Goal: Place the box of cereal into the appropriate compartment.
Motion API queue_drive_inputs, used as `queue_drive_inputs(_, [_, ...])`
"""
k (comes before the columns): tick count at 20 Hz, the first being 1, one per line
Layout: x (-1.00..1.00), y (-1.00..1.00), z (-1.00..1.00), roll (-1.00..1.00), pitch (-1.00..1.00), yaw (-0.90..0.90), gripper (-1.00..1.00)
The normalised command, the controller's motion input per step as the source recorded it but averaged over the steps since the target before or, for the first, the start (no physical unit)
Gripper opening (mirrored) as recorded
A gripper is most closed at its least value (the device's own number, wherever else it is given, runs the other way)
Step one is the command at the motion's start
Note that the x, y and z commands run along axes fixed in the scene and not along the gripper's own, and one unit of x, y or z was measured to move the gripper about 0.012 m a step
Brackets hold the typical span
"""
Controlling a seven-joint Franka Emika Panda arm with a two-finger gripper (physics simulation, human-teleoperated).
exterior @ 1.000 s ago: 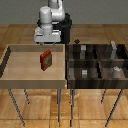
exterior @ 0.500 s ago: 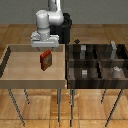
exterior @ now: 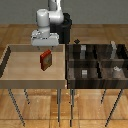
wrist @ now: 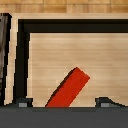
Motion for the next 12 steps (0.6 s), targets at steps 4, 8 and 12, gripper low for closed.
queue_drive_inputs(4, [0.00, 0.00, -0.50, 0.00, 0.00, 0.00, 1.00])
queue_drive_inputs(8, [0.00, 0.00, -1.00, 0.00, 0.00, 0.00, 1.00])
queue_drive_inputs(12, [0.00, 0.00, -0.25, 0.00, 0.00, 0.00, -1.00])
